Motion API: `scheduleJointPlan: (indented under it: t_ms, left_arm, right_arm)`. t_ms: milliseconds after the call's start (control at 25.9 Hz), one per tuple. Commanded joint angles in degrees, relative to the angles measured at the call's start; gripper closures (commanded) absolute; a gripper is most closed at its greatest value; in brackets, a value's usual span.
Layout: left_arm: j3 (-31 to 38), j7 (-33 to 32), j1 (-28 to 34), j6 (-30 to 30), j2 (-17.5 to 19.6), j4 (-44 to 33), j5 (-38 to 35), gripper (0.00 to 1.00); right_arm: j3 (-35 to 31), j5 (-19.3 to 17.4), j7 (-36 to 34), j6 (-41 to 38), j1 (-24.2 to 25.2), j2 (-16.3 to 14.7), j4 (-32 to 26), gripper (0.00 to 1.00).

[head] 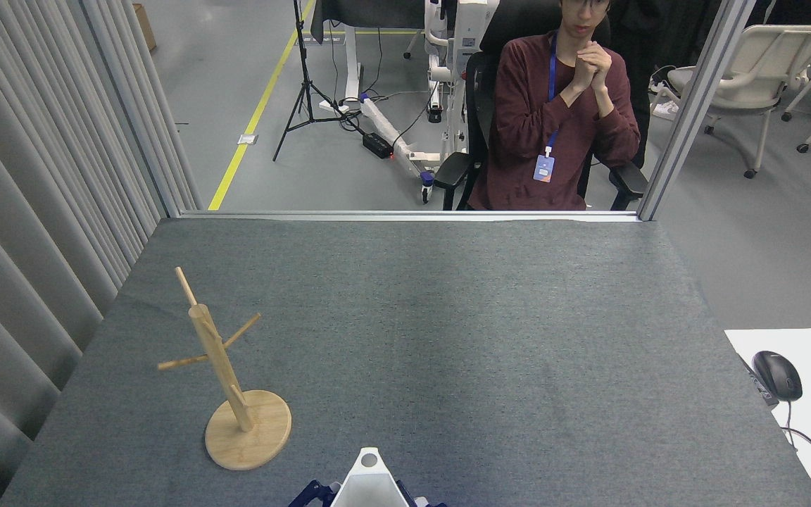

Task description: Hang cup on storage rack

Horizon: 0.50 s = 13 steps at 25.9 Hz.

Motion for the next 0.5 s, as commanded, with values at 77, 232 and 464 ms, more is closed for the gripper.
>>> scheduleJointPlan:
  t_ms: [77, 232, 464]
  left_arm:
    - [0.06, 0.39, -0.02, -0.42, 0.03, 0.00, 0.03, 0.86]
    - [0.06, 0.30, -0.02, -0.33, 0.03, 0.09, -0.15, 0.86]
    - [0.15, 0.22, -0.02, -0.24, -0.15, 0.36, -0.33, 0.85]
  right_arm:
    - [-0.02, -0.04, -1.62, -0.61, 0.03, -0.01, -0.49, 0.02]
    - [-0.02, -0.13, -1.79, -0.61, -0.06, -0.01, -1.37, 0.02]
    - [0.07, -0.13, -2.76, -0.79, -0.06, -0.10, -3.39, 0.02]
